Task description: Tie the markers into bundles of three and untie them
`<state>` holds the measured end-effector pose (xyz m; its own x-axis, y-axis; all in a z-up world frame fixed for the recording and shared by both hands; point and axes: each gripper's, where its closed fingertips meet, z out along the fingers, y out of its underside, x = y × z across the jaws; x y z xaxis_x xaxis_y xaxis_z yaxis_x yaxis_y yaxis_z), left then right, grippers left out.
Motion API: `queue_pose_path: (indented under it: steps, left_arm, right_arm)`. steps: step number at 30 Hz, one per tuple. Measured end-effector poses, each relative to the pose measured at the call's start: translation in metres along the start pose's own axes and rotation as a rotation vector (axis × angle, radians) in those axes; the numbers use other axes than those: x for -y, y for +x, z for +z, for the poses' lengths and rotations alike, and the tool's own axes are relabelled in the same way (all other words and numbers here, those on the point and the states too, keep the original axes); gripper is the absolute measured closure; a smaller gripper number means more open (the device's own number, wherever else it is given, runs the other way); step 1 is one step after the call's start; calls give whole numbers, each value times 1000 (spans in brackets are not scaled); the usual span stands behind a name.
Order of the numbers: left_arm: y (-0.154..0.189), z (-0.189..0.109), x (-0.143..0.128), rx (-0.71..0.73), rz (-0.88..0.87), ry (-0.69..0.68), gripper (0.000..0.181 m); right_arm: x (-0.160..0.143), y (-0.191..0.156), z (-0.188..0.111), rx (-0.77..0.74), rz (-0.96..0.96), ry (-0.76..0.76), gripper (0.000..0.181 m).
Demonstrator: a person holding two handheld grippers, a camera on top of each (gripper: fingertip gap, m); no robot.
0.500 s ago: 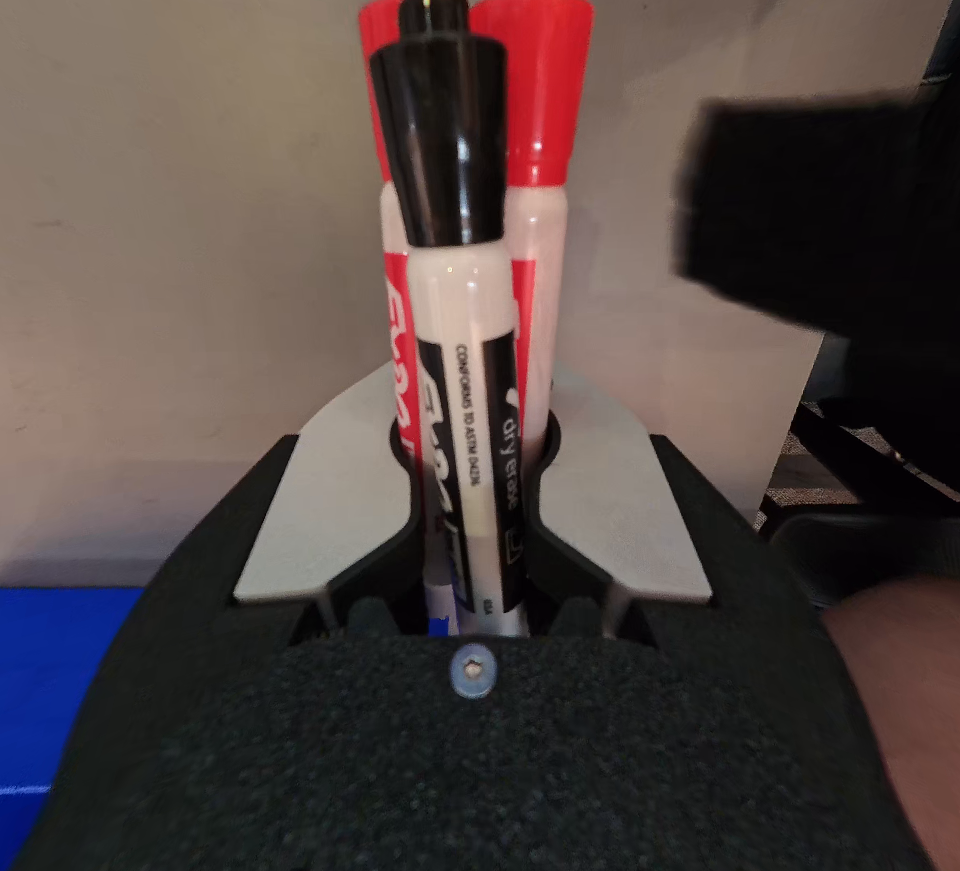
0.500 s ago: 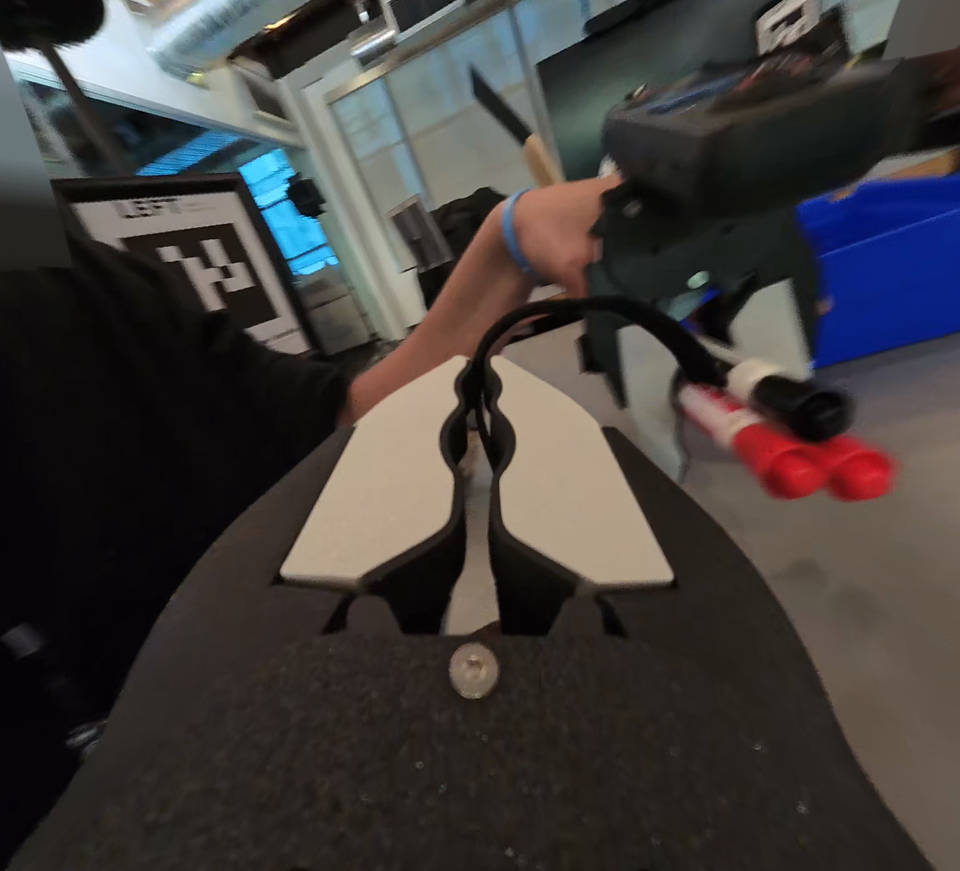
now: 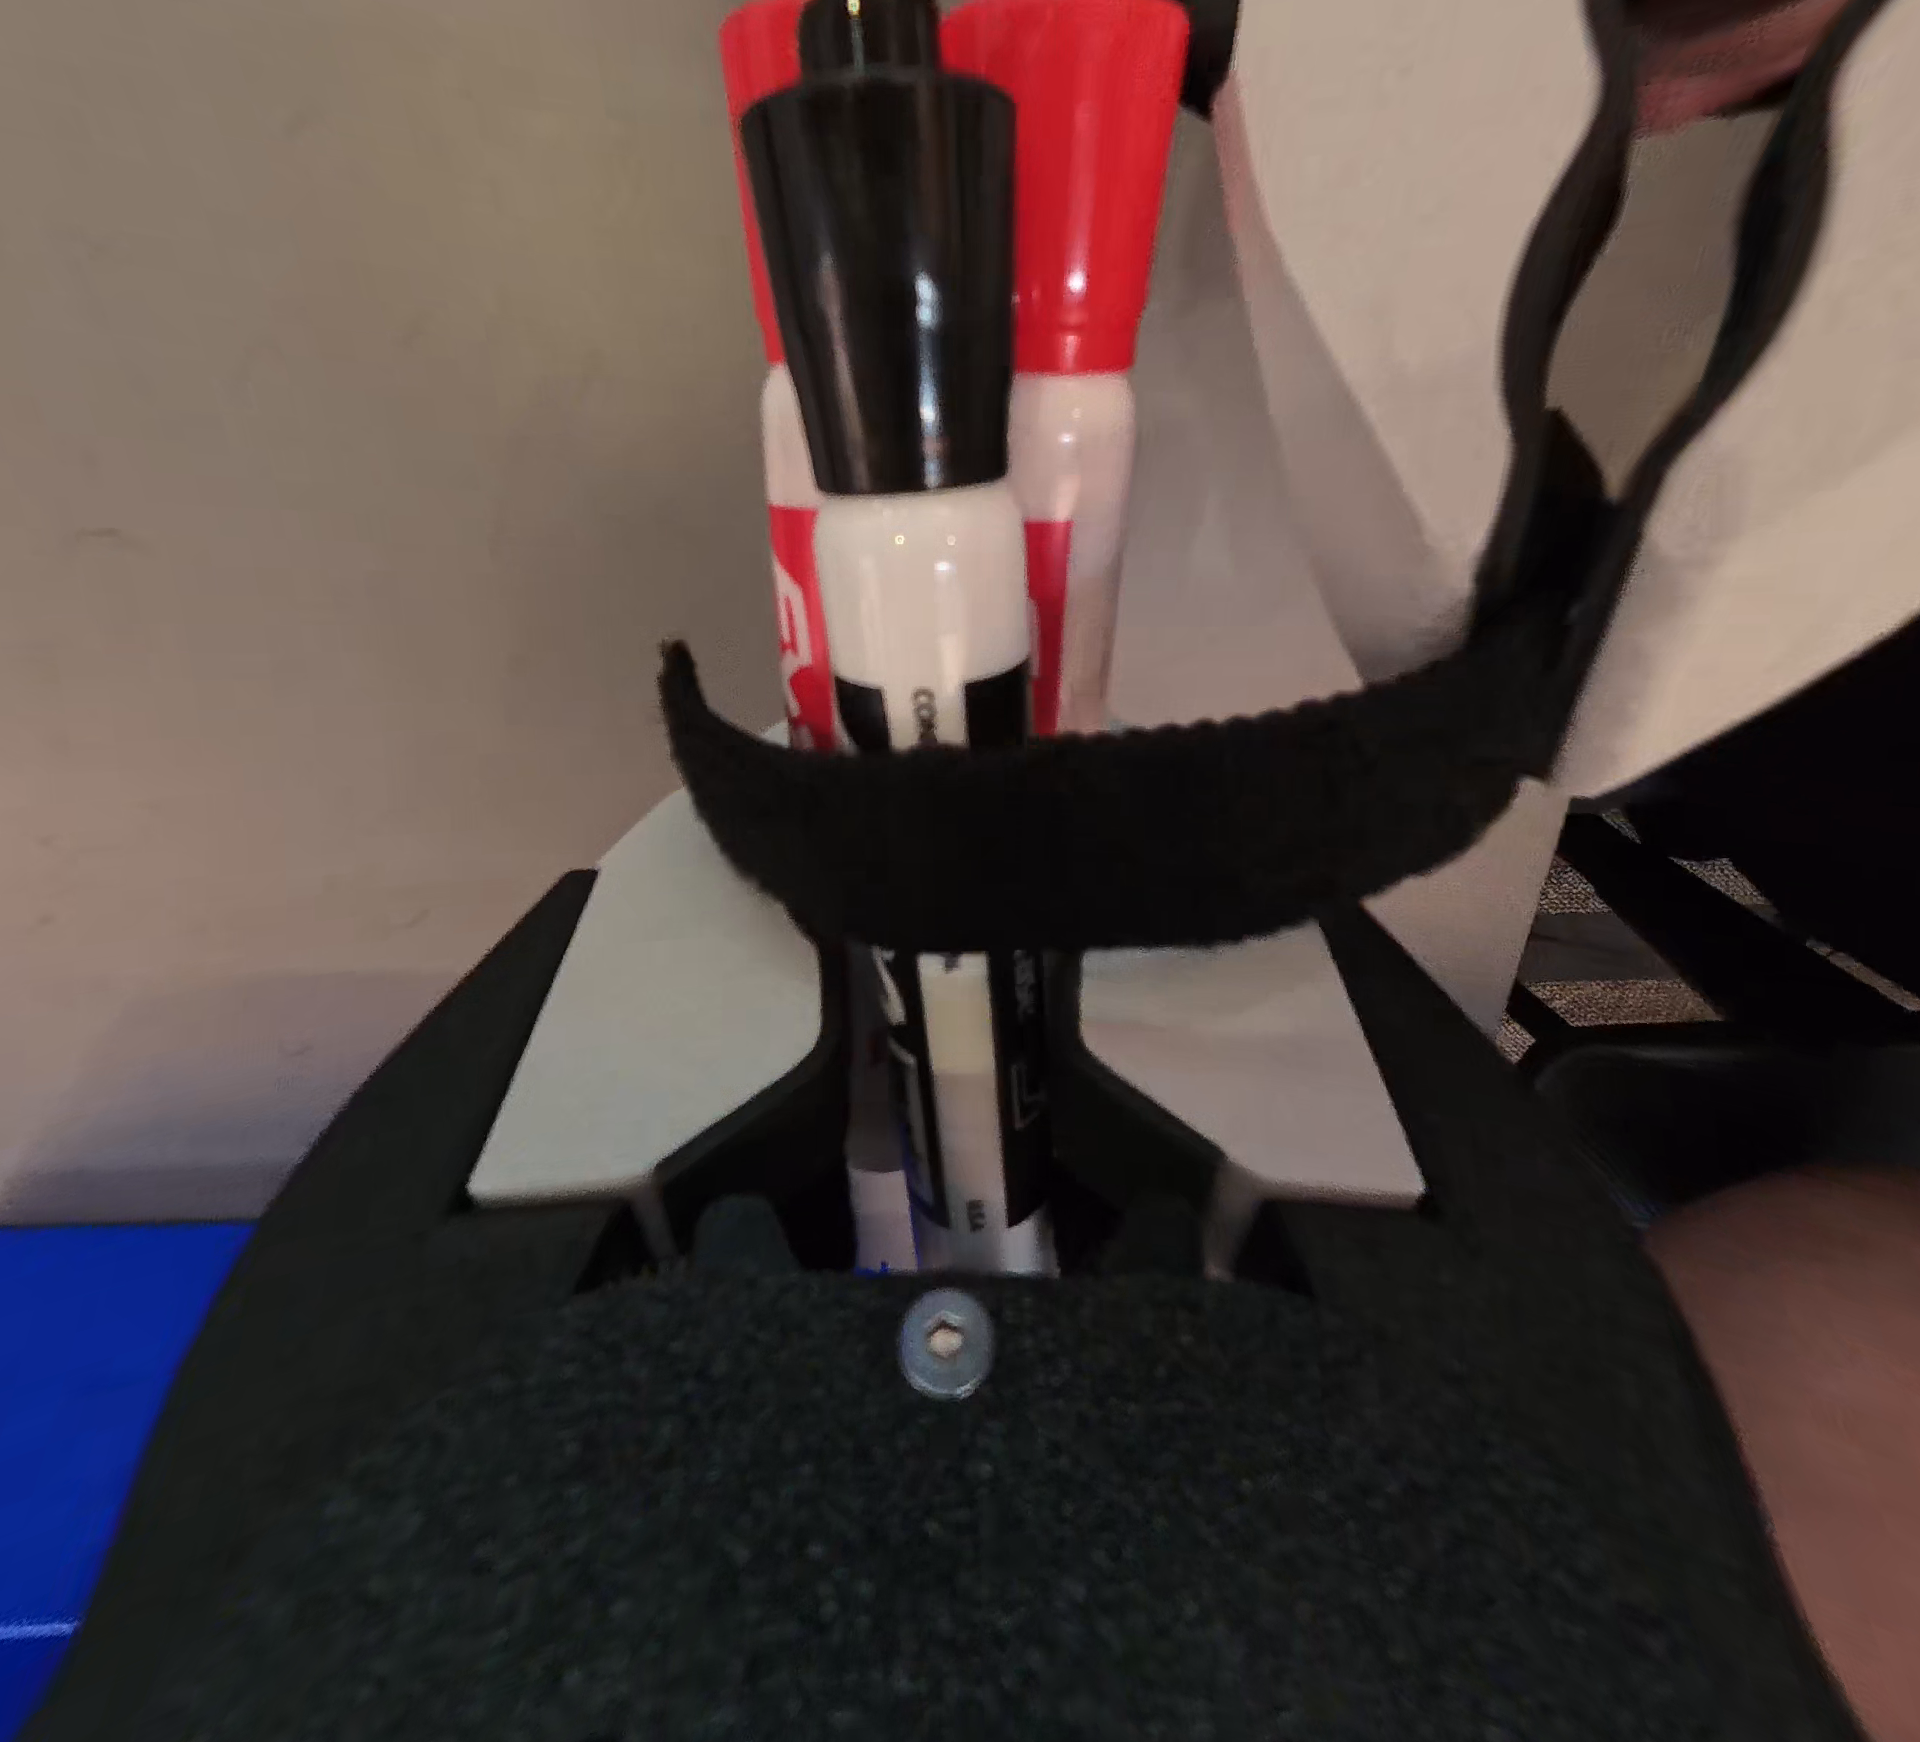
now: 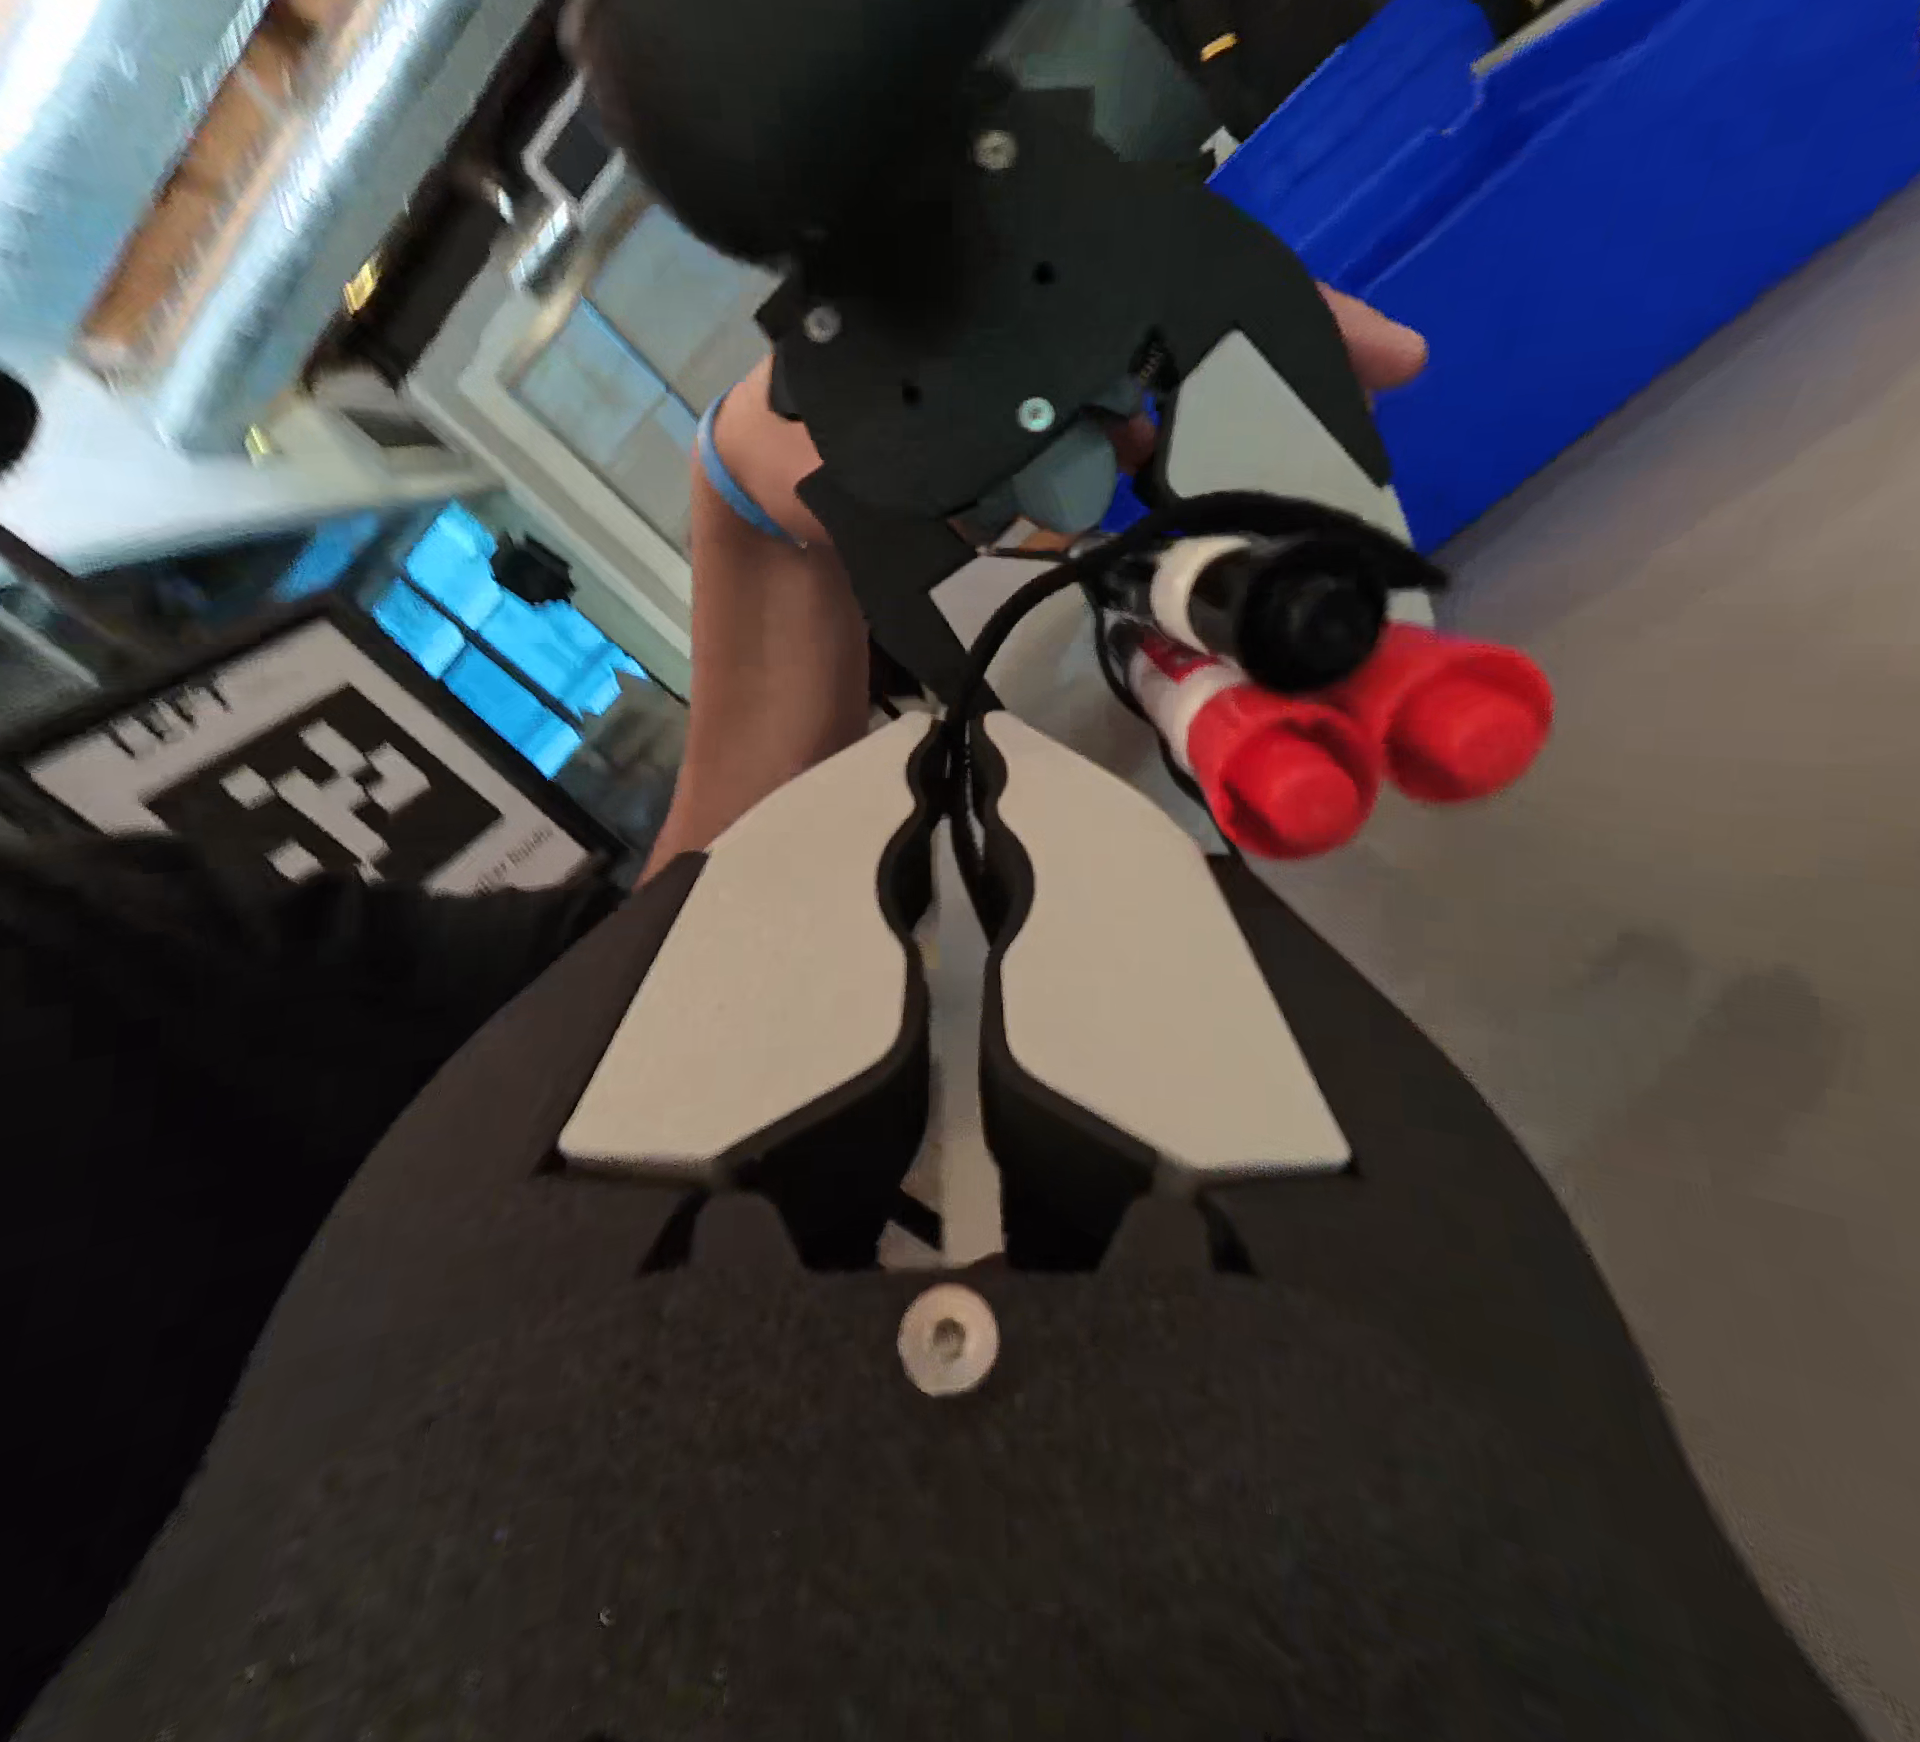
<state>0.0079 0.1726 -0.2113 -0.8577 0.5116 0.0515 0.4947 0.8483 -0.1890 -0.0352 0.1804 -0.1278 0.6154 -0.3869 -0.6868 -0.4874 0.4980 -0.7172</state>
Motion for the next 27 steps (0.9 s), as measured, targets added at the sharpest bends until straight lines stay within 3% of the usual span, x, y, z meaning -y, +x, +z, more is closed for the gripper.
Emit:
queue_pose_path:
  steps: [4,10,27]
  left_arm:
    - [-3,3,-3,-4,-14,-8,137]
    - [-4,6,-5,-7,-23,-24,138]
    - [1,9,-2,-41,-11,-21,138]
  right_arm:
    - [2,16,0,2,226,104,177]
    - [-12,33,2,-16,397,122,171]
    - [-17,43,-3,-17,558,146,152]
